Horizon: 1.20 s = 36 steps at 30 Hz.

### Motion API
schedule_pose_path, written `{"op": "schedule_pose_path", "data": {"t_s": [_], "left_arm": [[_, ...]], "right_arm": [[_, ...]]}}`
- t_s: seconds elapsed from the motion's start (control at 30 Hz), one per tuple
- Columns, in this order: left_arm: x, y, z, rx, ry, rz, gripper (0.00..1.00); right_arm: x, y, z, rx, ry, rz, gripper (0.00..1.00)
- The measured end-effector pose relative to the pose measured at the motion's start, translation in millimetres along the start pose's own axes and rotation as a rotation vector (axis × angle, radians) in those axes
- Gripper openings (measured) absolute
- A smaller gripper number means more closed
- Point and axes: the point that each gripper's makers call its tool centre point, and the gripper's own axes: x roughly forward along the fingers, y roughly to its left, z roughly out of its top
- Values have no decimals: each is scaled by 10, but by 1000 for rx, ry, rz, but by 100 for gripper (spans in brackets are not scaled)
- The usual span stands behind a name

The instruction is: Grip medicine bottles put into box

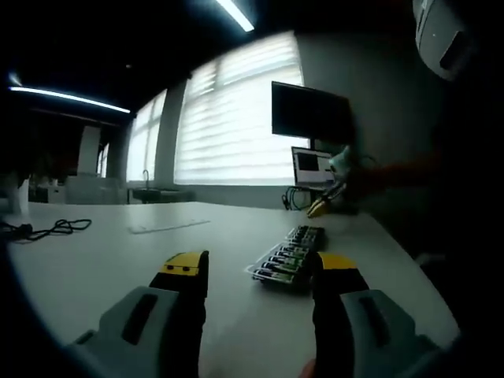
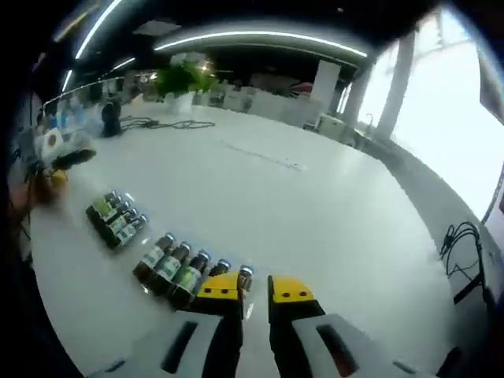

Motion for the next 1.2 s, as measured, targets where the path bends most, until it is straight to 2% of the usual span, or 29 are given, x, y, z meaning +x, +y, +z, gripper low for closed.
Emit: {"op": "schedule_pose_path", "data": {"t_s": [0.07, 0.2, 0.27, 0.4, 0.53, 0.63, 0.7, 0.73, 0.9, 0.93, 0.97, 1.2], "left_arm": [[0, 9, -4, 0, 1, 3, 46], [0, 40, -11, 2, 5, 17, 47], [-2, 65, -7, -1, 4, 28, 47], [-6, 101, -2, -16, -1, 38, 47], [5, 110, -16, -17, 5, 41, 47], [8, 120, -18, -24, 5, 41, 47], [6, 123, -13, -26, 2, 43, 47], [4, 123, -6, -27, -1, 43, 47], [-1, 130, -1, -40, -5, 46, 47], [0, 127, -3, -41, -4, 44, 47], [2, 123, -5, -41, -3, 43, 47], [4, 116, -9, -39, -1, 41, 47]], "right_arm": [[-6, -4, -26, 11, 1, -25, 8], [-33, 20, -2, 147, -39, -95, 7], [-40, 29, -15, 122, -31, -113, 0], [2, 78, -24, 123, -29, -108, 0], [75, 94, -154, 77, 34, -115, 0], [118, 130, -222, 85, 59, -122, 0], [119, 117, -220, 86, 44, -134, 0], [120, 111, -223, 120, 29, -127, 0], [105, 135, -236, 86, 33, -114, 0], [126, 140, -195, 73, 7, -119, 0], [114, 167, -217, 59, 22, -113, 0], [98, 211, -193, -4, 21, -148, 0]]}}
